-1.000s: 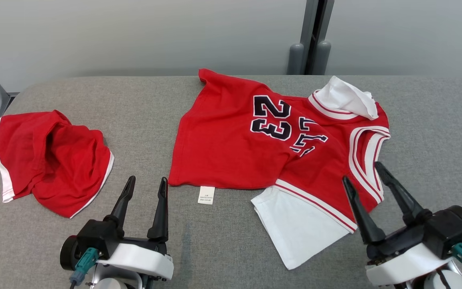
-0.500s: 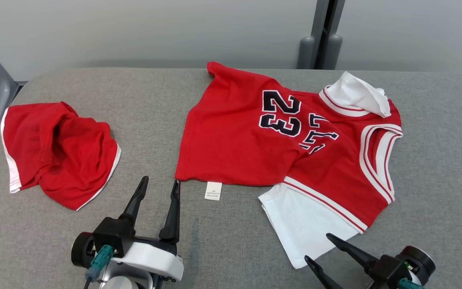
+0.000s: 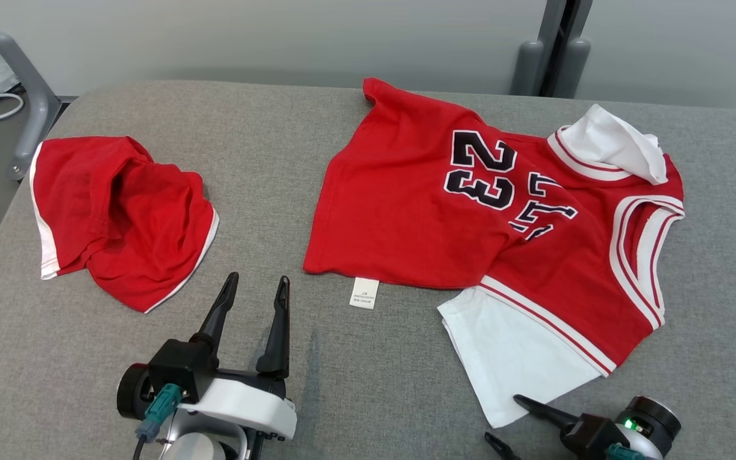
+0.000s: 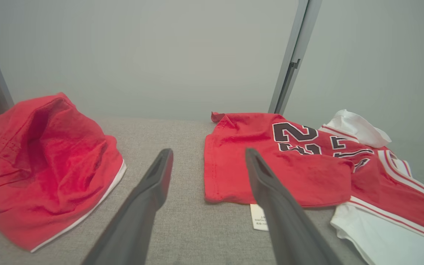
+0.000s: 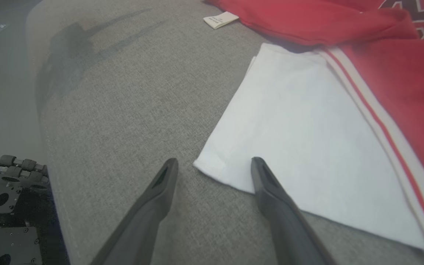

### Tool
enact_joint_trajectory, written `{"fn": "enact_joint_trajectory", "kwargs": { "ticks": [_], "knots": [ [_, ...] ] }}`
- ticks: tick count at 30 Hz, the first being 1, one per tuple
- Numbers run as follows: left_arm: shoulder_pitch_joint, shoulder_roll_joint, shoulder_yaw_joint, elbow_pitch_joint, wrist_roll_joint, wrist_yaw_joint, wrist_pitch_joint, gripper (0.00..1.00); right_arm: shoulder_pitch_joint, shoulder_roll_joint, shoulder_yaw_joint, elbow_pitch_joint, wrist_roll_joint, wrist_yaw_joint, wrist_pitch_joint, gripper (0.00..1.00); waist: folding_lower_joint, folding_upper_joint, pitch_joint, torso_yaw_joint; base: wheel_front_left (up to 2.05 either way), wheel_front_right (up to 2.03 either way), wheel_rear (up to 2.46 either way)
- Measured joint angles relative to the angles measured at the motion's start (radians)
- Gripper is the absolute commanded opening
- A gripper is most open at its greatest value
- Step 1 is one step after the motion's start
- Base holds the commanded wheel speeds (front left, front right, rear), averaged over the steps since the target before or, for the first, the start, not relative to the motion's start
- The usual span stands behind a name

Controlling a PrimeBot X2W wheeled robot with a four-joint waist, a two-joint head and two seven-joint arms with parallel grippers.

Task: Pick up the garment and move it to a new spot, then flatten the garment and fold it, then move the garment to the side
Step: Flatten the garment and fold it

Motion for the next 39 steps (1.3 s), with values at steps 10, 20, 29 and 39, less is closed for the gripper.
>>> {"fn": "enact_joint_trajectory", "kwargs": {
  "ticks": [10,20,29,39],
  "knots": [
    [-0.01,0.0,-0.008,-0.011,-0.013,0.002,0.0,1.0,-0.037,0.024,0.006,0.073,0.006,0.0,0.0,0.95,0.0,0.0,0.009,0.013,0.0,0.0,0.0],
    [-0.01,0.0,0.002,-0.01,-0.026,0.006,0.0,1.0,-0.053,0.022,-0.006,0.094,0.016,0.0,-0.001,0.0,0.0,0.0,0.003,-0.016,0.0,0.0,0.0],
    [-0.009,0.0,-0.008,0.0,-0.036,0.004,0.0,1.0,0.013,-0.072,-0.158,0.042,0.023,0.0,0.0,0.0,0.0,0.0,-0.025,-0.092,0.0,0.0,0.0],
    [-0.01,-0.001,-0.024,0.007,-0.063,0.009,0.0,1.0,0.091,-0.198,-0.305,0.056,0.032,0.0,0.029,0.0,0.0,-0.0001,-0.045,-0.157,0.0,0.0,0.0]
  ]
}}
